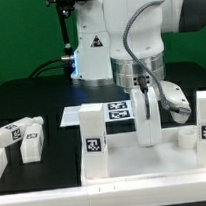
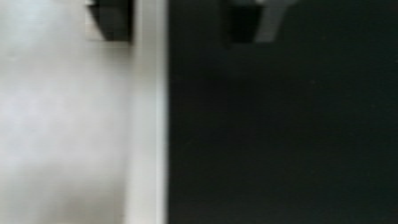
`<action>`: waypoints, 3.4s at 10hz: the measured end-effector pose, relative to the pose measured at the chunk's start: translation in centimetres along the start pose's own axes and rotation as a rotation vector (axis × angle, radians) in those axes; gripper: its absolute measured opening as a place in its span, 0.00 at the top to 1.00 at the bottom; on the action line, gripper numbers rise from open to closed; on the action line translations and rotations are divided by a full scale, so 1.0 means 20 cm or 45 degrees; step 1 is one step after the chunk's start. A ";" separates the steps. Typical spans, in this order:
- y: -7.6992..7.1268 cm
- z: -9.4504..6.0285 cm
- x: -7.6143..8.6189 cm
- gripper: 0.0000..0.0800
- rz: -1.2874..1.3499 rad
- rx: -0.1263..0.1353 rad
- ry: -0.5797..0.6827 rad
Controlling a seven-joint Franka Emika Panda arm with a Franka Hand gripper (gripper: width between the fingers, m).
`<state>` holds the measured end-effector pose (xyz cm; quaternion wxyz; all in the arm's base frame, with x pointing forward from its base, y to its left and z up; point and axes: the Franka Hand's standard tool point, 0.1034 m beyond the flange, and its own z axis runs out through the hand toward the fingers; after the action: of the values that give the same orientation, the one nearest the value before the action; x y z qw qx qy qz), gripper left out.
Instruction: Assemble desk
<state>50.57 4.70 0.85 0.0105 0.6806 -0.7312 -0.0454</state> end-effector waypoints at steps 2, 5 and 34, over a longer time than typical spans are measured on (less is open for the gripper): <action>-0.02 -0.02 0.00 0.91 -0.031 0.019 0.001; 0.04 -0.04 0.04 0.93 -0.215 0.061 0.037; -0.36 -0.25 0.36 0.93 -3.175 -0.086 0.510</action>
Offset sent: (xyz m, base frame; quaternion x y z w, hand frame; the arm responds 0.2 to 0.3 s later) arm -0.0209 -0.0067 0.0126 0.0005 0.0966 -0.1227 0.9877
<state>57.68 -3.25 4.86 0.0883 0.9004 0.4216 0.0604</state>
